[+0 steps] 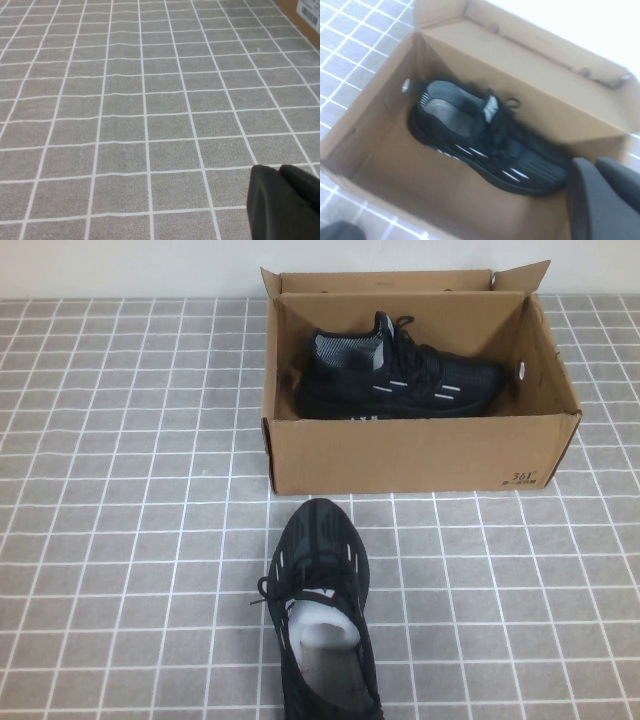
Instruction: Put shoes into padded shoe box
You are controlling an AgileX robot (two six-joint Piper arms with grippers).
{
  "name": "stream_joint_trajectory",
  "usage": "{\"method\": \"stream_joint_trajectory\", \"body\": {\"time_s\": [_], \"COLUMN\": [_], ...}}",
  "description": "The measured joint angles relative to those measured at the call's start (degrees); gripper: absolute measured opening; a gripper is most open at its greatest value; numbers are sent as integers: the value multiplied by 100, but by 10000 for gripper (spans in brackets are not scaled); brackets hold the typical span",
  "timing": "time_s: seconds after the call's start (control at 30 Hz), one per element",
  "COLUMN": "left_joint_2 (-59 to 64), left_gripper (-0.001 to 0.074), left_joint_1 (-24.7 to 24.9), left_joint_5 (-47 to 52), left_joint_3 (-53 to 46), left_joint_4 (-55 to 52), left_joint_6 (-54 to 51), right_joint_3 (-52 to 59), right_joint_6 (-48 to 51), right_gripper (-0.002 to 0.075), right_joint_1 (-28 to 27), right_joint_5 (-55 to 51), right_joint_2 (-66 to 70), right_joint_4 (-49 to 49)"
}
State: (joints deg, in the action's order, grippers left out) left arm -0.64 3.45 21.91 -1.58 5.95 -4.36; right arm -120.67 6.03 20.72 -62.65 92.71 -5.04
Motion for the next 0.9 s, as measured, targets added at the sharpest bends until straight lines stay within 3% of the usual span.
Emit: {"method": "stream_joint_trajectory", "body": {"time_s": [0.27, 0.7, 0.9], "left_joint_2": [0, 0, 0], "left_gripper": [-4, -4, -4], "left_joint_1": [0, 0, 0], "left_joint_5": [0, 0, 0], "left_joint_3": [0, 0, 0], "left_joint_4": [0, 0, 0], "left_joint_6": [0, 0, 0], "right_joint_3": [554, 4438, 5523], "right_joint_6": [-435, -735, -735], "right_gripper": [-2, -3, -3], "right_joint_1": [0, 0, 0], "right_joint_5": [-650, 571, 333], "right_joint_2": [-1170, -3925, -4886], "right_joint_4": [-419, 3, 225]}}
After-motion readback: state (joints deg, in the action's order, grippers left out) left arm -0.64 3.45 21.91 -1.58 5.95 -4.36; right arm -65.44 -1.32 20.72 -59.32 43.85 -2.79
